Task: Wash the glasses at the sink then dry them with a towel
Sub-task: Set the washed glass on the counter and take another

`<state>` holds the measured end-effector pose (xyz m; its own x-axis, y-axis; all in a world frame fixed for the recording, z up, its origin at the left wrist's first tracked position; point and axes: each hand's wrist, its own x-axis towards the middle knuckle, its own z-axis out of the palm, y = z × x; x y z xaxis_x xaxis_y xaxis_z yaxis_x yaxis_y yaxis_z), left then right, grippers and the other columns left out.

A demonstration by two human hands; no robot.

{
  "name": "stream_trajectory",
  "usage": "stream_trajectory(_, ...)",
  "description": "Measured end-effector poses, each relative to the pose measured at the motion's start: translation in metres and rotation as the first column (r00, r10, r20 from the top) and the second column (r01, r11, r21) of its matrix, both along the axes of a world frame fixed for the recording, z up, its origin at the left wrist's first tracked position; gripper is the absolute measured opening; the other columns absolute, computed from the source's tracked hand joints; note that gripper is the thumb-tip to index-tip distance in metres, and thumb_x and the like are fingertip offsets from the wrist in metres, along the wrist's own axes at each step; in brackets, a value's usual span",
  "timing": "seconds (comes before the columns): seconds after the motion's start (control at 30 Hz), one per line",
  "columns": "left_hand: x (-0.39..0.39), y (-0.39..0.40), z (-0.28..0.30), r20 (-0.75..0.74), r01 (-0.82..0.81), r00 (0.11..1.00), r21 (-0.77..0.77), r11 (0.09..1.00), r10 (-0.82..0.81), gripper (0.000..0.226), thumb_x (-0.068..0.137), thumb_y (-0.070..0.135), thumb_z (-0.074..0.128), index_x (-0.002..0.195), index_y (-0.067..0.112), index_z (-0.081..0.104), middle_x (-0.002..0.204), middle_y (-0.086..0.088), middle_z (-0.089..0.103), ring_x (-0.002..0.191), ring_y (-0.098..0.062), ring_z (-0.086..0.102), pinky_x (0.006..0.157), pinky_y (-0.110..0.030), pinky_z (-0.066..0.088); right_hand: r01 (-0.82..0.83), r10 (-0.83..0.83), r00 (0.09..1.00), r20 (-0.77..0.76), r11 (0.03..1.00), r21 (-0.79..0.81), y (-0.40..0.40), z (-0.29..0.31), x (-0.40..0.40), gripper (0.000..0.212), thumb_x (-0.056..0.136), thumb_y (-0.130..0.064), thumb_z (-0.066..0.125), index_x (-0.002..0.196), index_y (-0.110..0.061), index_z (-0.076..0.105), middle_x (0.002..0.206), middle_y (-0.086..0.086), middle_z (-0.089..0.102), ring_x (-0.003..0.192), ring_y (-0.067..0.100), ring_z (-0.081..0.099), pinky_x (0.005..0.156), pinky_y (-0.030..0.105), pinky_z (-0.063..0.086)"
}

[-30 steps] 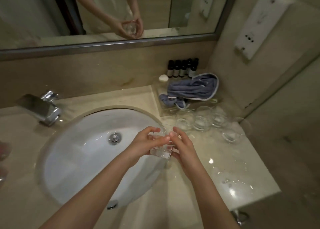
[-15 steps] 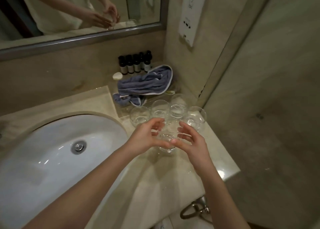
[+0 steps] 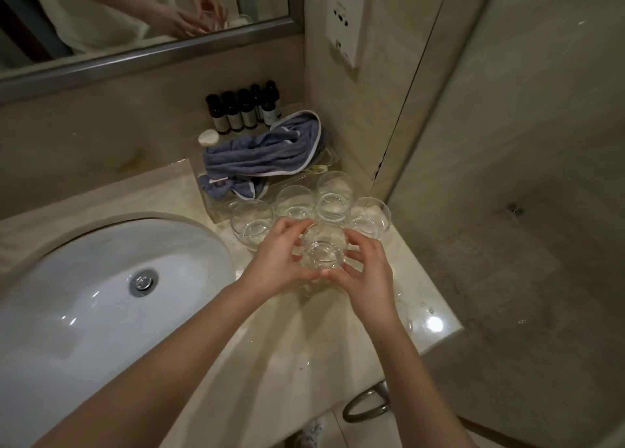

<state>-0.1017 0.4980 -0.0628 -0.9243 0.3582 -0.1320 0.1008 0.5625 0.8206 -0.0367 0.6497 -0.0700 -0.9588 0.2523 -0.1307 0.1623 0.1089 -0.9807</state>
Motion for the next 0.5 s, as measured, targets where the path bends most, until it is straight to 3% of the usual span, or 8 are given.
stream_trajectory(0.17, 0.0, 0.0, -0.004, -0.014, -0.025, 1.0, -0.064, 0.998, 0.024, 0.091, 0.058, 0.027, 0.093, 0.138, 0.016, 0.051, 0.118, 0.0, 0.044, 0.102, -0.02, 0.06, 0.089, -0.032, 0.054, -0.028, 0.028, 1.0, 0.001, 0.994, 0.106, 0.0, -0.006, -0.004, 0.07, 0.071, -0.001, 0.081, 0.13, -0.026, 0.054, 0.112, -0.019, 0.046, 0.101, -0.009, 0.052, 0.079, 0.006, 0.046)
stream_trajectory(0.37, 0.0, 0.005, -0.007, -0.007, -0.089, 0.996, -0.018, 0.996, 0.089, 0.087, 0.059, 0.017, 0.093, 0.135, 0.01, 0.052, 0.119, -0.005, 0.05, 0.097, -0.014, 0.056, 0.084, -0.018, 0.049, -0.019, 0.02, 1.0, -0.001, 0.99, 0.138, -0.004, -0.011, -0.007, 0.071, 0.074, -0.005, 0.08, 0.136, -0.026, 0.05, 0.111, -0.023, 0.044, 0.102, -0.009, 0.051, 0.085, 0.012, 0.046)
stream_trajectory(0.5, 0.001, 0.005, -0.01, -0.01, -0.134, 0.991, 0.03, 0.99, 0.135, 0.084, 0.057, 0.014, 0.093, 0.13, 0.009, 0.052, 0.122, -0.005, 0.053, 0.098, -0.015, 0.058, 0.085, -0.026, 0.053, -0.002, 0.005, 1.0, -0.027, 0.993, 0.122, -0.005, -0.012, -0.008, 0.07, 0.075, -0.002, 0.078, 0.126, -0.039, 0.048, 0.113, -0.024, 0.044, 0.1, -0.014, 0.05, 0.082, 0.006, 0.046)
